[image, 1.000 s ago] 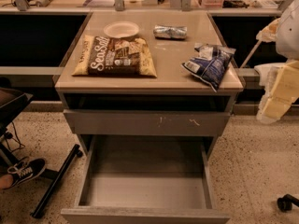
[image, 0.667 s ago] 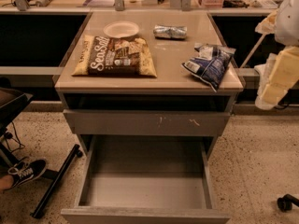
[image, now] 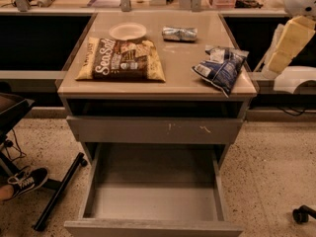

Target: Place blue chip bag into middle drawer

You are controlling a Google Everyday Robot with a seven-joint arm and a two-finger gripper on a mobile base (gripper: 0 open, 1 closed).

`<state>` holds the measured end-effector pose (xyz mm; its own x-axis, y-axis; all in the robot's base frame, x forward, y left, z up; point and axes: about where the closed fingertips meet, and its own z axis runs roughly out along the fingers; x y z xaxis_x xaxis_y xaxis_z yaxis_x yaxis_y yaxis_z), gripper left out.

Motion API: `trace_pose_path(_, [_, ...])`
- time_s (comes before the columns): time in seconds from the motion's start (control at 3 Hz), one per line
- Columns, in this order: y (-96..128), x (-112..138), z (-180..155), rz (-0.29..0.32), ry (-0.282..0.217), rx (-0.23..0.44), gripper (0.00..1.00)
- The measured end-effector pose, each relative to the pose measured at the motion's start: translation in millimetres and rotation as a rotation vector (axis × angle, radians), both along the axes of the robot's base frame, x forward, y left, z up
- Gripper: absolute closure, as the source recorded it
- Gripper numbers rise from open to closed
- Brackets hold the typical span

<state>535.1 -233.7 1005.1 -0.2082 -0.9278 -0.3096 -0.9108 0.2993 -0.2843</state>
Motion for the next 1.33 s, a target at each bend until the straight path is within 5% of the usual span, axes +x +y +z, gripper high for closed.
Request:
trace_pose_path(0.33, [0,1,1,0.0,-0.003,0.001,0.0])
trace_pose_path(0.67, [-12,28,0,-0.039,-0.066,0.026,0.0])
trace_pose_path(1.0, [-33,80,-6,-0.08,-0.144,0.104,0.0])
trace_pose_path(1.33, [-53,125,-26,-0.125,-0.155,0.159,0.0])
